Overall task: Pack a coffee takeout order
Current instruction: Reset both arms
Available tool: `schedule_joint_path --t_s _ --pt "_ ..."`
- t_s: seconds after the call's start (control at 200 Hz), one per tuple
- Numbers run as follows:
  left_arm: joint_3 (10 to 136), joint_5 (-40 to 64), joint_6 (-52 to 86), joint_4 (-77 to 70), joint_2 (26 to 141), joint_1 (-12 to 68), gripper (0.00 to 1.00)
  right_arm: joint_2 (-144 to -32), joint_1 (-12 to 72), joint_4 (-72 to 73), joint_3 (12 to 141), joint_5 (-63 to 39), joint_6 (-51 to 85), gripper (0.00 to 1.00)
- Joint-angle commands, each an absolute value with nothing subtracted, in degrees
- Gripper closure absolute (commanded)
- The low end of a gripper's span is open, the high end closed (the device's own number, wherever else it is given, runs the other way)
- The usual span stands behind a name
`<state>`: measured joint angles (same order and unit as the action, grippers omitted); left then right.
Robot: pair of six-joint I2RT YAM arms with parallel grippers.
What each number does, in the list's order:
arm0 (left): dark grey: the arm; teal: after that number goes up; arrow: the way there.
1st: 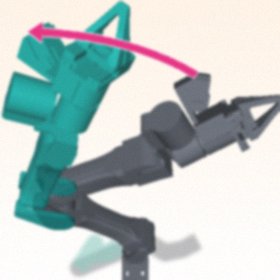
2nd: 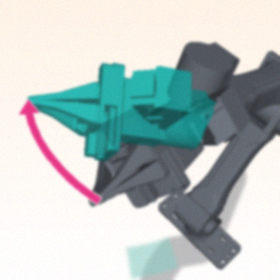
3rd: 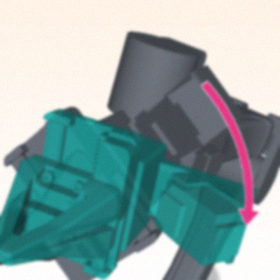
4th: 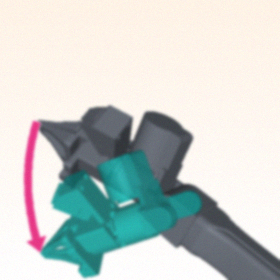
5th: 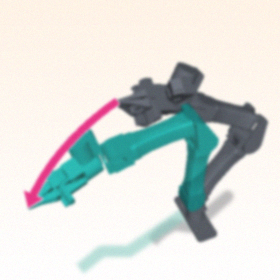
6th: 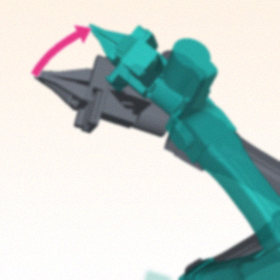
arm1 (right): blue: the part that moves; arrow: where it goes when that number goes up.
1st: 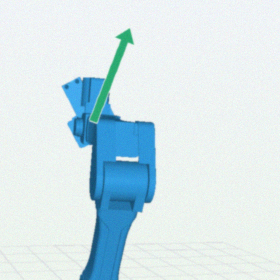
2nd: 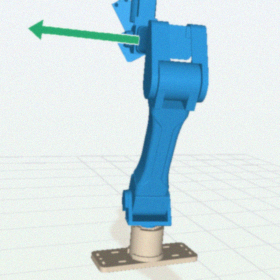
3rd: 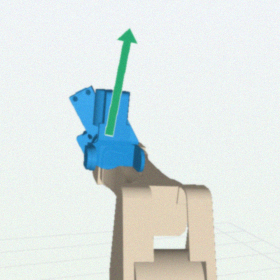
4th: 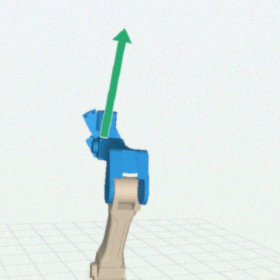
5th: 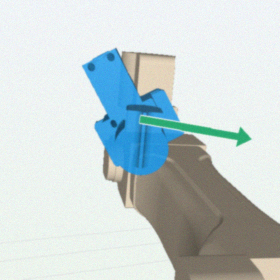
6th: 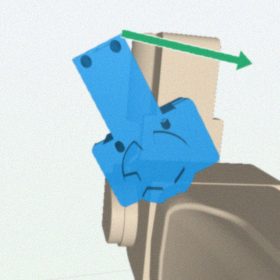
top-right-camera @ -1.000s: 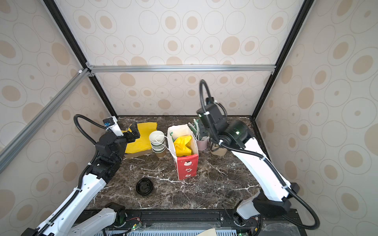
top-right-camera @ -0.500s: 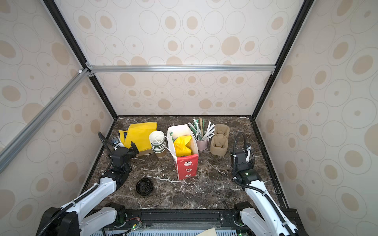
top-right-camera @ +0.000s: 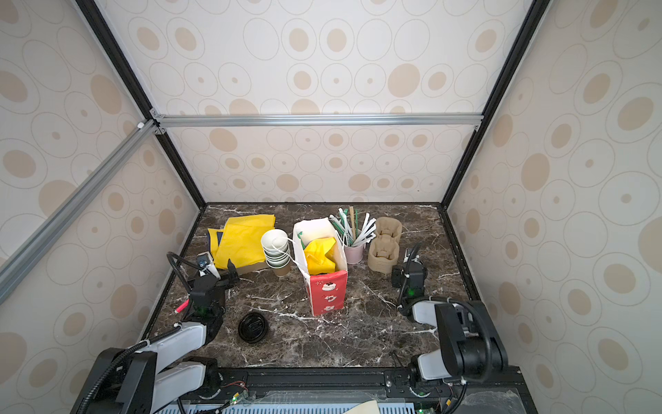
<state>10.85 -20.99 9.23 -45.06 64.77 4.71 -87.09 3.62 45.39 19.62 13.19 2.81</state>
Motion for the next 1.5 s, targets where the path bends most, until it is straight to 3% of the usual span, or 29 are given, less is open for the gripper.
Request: schedule_joint_path --t_s 0.0,0.04,0.09,0.175,0.235,0.315,0.445,0.52,0.865,1.075,1.496 --pt "9.05 -16.79 6.8 -50.89 64.49 3.09 0.01 -86.45 2.67 50.25 20.17 9.48 1.79 0.24" --pt "7.73 -16.09 6.86 -53.8 65.03 2.94 0.01 -87.3 1.7 50.75 20.84 10.37 3.23 0.22" --pt "6.61 -14.62 6.92 -58.13 66.61 2.88 0.01 -90.01 1.92 57.52 19.77 10.8 2.16 0.07" --pt "6.31 -8.28 4.08 -66.22 70.71 2.83 0.01 -87.2 1.88 47.77 21.67 11.12 2.98 0.0" --pt "6.9 -5.73 2.87 -72.23 75.12 2.81 0.01 -89.48 1.96 55.03 20.52 11.26 2.26 0.0" --pt "8.86 -3.49 -0.52 -75.89 81.0 2.55 0.01 -87.12 2.02 47.43 22.16 11.44 2.92 0.0" --pt "7.74 -0.42 0.61 -88.59 91.29 0.82 0.01 -88.39 2.0 50.9 21.63 11.42 2.5 0.0" --pt "10.36 -0.83 2.74 -81.33 90.05 -0.81 0.01 -87.51 2.1 47.18 22.49 11.52 2.94 0.0" --pt "10.91 -3.43 3.88 -81.25 90.38 -0.97 0.01 -87.8 2.1 47.97 22.41 11.62 2.77 0.0" --pt "12.95 3.11 0.75 -77.72 90.7 -0.55 0.01 -87.75 2.02 48.08 22.41 11.58 2.79 0.0" --pt "12.79 2.83 0.61 -77.75 90.53 -0.35 0.01 -87.78 2.06 48.07 22.41 11.69 2.8 0.0"
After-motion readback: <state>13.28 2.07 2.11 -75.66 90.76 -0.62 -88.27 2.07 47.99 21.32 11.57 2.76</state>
